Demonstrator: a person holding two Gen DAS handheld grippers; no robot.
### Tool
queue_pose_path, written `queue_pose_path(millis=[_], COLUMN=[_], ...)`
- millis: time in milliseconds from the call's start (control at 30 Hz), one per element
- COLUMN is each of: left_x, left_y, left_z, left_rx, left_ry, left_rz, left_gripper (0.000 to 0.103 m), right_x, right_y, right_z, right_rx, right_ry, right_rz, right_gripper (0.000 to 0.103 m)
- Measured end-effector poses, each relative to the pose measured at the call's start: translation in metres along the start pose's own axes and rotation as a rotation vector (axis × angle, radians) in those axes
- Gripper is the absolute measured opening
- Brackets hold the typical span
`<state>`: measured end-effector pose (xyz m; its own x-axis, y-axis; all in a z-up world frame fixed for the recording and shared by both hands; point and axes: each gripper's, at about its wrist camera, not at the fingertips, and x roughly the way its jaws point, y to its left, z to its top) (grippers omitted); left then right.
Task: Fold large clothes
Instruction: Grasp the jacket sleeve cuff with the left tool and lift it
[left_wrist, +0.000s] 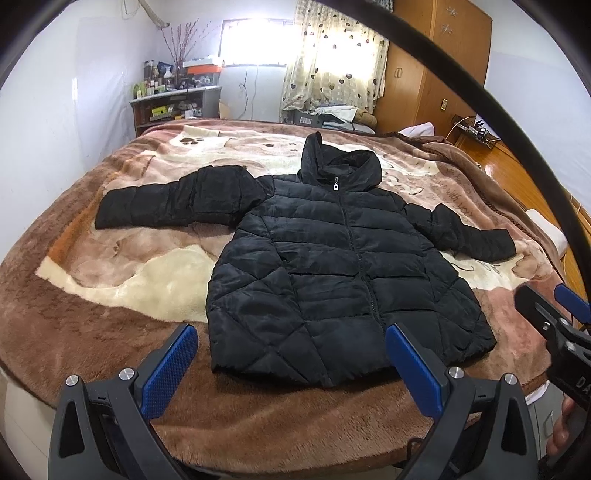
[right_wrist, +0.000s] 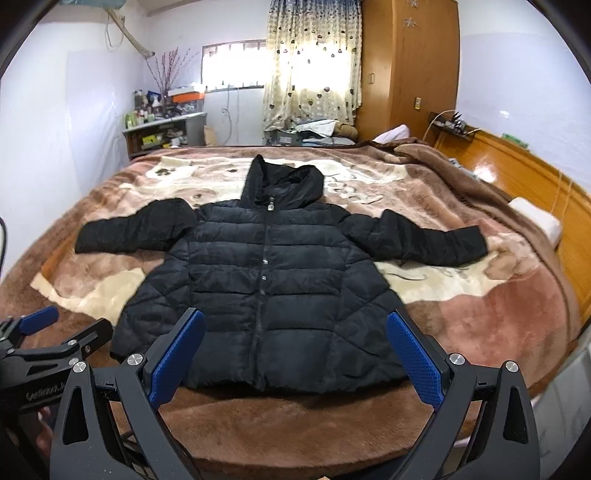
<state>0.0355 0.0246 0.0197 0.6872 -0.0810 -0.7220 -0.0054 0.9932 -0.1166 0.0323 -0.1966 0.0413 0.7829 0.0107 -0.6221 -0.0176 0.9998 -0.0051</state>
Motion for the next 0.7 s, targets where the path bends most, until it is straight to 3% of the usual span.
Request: queue_pose_path(millis=[67,167,333,400,467,533,633,700], left_x=[0.018,0.043,0.107,0.133,0.156,0.183,0.223,0.247], left_y=[0.018,0.064,0.157,0.193,0.217,0.241,0.273,0.295], left_z=[0.014,0.038,0.082,0.091,0.097,0.103,0.11,0.112], left_rx=[-0.03,-0.121,-0.302,-0.39,-0.457,-0.486,-0.517,-0.567], left_ry=[0.04,0.017,0.015,0.019,0.049,0.057,0.096,0.124], left_rz=[0.027,0.036,0.115,0.095,0.121,0.116,0.185,0.172], left_gripper=[0.103,0.103,0.103,0.103,0.103,0.103,0.103,0.103], right_x=[0.015,0.042,0.089,0.111,0.133,0.154,0.182,0.196], right_y=[0.0,0.003,0.016,0.022,0.028,0.035,0.046,0.053], right_z=[0.002,0.006,0.019,0.025,0.031,0.036,0.044,0.047], right_rx=[0.0,-0.004,-0.024,-0.022,-0.03,-0.035,-0.044,-0.05], right_ry=[0.004,0.017,0.024,0.022,0.037,0.049,0.061,0.072], right_rz=[0.008,0.02,0.074,0.107,0.13,0.15,0.169,0.178], right_gripper=[0.099,0.099,0.099,0.099,0.099,0.099,0.099,0.099])
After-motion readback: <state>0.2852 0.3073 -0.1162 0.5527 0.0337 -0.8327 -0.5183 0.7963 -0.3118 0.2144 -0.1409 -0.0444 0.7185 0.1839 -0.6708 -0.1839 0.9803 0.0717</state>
